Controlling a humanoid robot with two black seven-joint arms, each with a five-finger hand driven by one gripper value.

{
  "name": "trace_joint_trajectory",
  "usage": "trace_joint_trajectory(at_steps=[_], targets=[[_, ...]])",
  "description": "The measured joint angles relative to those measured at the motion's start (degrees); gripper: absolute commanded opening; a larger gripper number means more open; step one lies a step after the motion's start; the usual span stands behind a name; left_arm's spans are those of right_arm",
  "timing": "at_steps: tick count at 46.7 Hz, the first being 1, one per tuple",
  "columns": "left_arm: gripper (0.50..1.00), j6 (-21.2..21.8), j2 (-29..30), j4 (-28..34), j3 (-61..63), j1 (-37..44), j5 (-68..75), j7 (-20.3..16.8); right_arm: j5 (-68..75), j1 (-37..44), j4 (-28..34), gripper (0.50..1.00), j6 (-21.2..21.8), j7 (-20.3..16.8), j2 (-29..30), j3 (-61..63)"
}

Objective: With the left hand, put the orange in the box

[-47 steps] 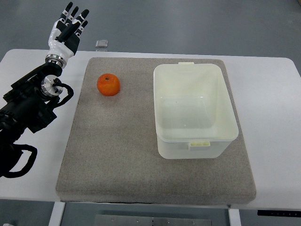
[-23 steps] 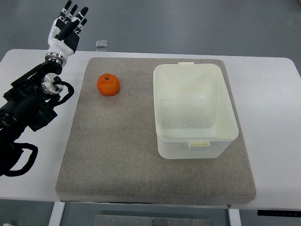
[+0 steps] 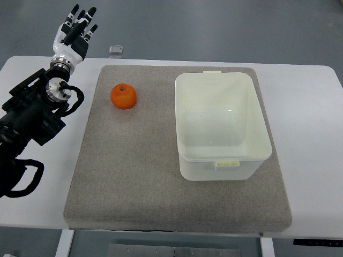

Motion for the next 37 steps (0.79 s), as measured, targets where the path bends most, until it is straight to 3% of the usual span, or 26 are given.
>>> trace_joint_trajectory(at_steps=[6,25,31,37], targets=[[0.992,-0.8,0.0,0.0,0.2,0.0,0.5,-0.1,0.0,0.0,0.0,0.926,0.0,0.0,0.0,0.0],[0.977,-1.5,0.0,-0.2,5.8,0.1,3.9,0.3,0.0,0.0,0.0,0.926,0.0,0.0,0.0,0.0],[0.971,-4.9,2.8,-1.6,13.3,-0.7,8.4,1.4,0.0,0.0,0.0,0.926,0.0,0.0,0.0,0.0],[0.969,-10.0,7.3,-2.7,17.9,-2.6,10.3,5.7,0.0,0.0,0.0,0.926,0.0,0.0,0.0,0.0]])
